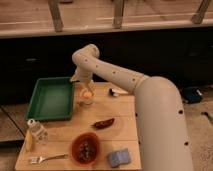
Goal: Place apple in paper cup
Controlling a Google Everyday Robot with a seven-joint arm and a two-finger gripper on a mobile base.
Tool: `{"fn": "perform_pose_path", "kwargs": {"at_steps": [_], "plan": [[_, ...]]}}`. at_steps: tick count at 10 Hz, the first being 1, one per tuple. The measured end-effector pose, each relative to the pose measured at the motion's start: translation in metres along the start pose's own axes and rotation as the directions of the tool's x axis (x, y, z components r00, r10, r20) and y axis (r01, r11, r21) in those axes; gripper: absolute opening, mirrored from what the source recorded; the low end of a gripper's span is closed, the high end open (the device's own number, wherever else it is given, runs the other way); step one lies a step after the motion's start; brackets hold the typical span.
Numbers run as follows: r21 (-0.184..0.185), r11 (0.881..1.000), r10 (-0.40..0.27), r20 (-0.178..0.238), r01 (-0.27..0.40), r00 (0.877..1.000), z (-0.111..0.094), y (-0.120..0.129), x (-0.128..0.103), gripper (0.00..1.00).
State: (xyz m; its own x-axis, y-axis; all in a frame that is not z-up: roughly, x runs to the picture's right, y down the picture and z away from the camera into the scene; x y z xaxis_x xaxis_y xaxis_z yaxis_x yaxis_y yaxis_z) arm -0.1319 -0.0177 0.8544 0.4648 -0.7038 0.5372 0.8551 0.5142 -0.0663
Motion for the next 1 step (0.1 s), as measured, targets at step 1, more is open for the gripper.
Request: {"fn": "perform_pose_path", "kwargs": {"at_steps": [1], "plan": [[0.0, 1.0, 0.0, 0.0, 0.0, 1.0, 0.0, 0.0, 0.0, 0.8]]}}
